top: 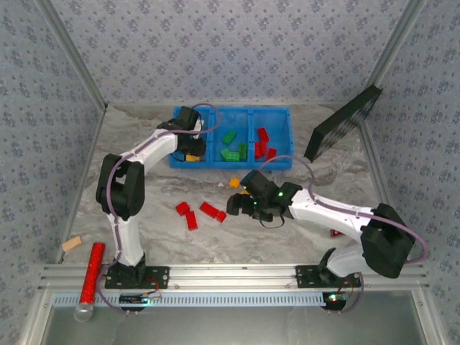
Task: Sort the legos into containers by color
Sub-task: Place the lego in the container.
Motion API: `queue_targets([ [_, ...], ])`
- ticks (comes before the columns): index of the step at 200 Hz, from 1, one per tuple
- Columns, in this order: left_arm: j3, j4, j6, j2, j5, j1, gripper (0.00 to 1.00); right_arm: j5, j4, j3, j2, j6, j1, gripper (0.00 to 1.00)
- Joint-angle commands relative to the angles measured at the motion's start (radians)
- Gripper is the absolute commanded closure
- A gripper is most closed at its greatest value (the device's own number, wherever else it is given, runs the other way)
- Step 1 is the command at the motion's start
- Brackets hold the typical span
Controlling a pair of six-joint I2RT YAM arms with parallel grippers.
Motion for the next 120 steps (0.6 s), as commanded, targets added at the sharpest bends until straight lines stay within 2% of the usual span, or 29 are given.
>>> queue_targets([
  [1, 0.031, -0.019, -0.018, 0.022, 0.008, 0.000, 0.89, -0.035, 0.019, 0.046, 0.045, 0.032, 0.009, 0.07],
  [50, 0.012, -0.022, -0.022, 0.008, 0.001, 0.001, 0.68, -0.055, 0.020, 0.095, 0.133, 0.032, 0.017, 0.09],
  [67, 0.007, -0.023, -0.028, 0.004, 0.004, 0.001, 0.58, -0.065, 0.028, 0.113, 0.164, 0.029, 0.019, 0.10],
  [120, -0.021, -0.015, -0.033, -0.024, -0.002, 0.002, 0.50, -0.062, 0.026, 0.151, 0.218, 0.013, 0.028, 0.14],
])
